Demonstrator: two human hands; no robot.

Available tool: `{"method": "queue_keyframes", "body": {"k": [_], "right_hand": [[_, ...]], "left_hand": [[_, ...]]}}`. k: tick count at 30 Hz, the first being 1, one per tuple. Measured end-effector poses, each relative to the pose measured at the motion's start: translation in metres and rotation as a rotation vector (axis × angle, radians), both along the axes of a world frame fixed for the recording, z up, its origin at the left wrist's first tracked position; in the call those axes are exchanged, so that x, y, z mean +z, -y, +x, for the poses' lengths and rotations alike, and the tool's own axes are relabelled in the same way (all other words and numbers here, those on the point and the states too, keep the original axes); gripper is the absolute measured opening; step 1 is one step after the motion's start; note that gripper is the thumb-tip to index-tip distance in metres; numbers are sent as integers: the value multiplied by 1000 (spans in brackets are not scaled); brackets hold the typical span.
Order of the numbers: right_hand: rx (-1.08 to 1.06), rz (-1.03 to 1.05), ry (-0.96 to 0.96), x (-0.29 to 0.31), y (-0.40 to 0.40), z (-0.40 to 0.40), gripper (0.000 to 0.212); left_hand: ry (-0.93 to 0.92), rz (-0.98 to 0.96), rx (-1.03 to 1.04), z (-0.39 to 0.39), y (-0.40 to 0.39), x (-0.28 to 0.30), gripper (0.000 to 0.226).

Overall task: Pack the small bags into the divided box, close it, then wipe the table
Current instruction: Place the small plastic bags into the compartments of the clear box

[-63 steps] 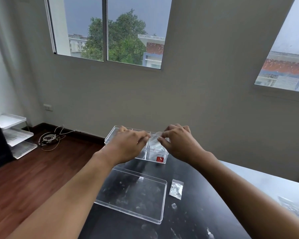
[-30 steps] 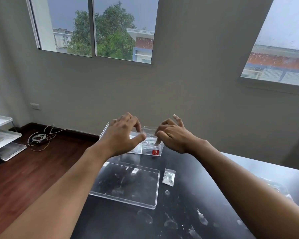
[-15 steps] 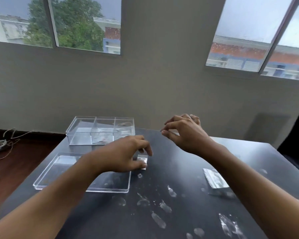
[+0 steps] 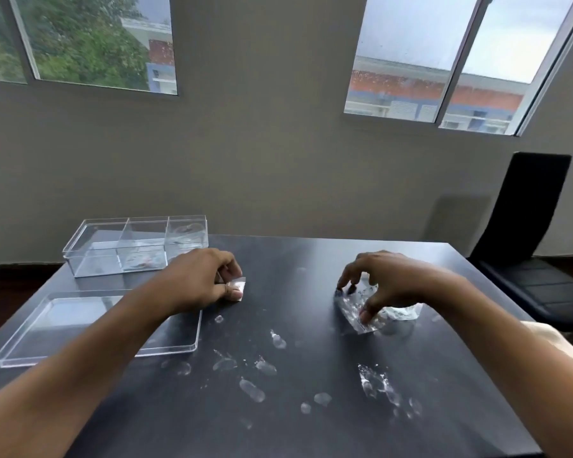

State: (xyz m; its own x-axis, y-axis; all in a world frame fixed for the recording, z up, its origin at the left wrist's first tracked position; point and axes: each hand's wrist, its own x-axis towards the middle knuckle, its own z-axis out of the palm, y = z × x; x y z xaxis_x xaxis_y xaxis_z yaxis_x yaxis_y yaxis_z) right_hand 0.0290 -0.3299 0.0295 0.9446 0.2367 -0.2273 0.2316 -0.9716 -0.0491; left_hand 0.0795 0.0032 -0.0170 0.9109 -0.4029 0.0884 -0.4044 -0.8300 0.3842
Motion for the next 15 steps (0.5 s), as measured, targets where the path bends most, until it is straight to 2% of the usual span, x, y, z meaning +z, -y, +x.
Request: {"method": "queue_keyframes", "body": {"k": [5,9,11,15], "right_hand": [[14,44,-68,1,-6,17,51],[13,151,-121,5,-14,26,40],[35,163,-85,11,-21,31,31],[35,286,110,31,-46,46,16]], "left_hand": [[-68,-31,30,3,-1,0,25],[-66,-171,81,-1,-3,-3,28],[-14,-226,105,-4,-3,-5,27],[16,-436,117,-6,-7,2,30]]}}
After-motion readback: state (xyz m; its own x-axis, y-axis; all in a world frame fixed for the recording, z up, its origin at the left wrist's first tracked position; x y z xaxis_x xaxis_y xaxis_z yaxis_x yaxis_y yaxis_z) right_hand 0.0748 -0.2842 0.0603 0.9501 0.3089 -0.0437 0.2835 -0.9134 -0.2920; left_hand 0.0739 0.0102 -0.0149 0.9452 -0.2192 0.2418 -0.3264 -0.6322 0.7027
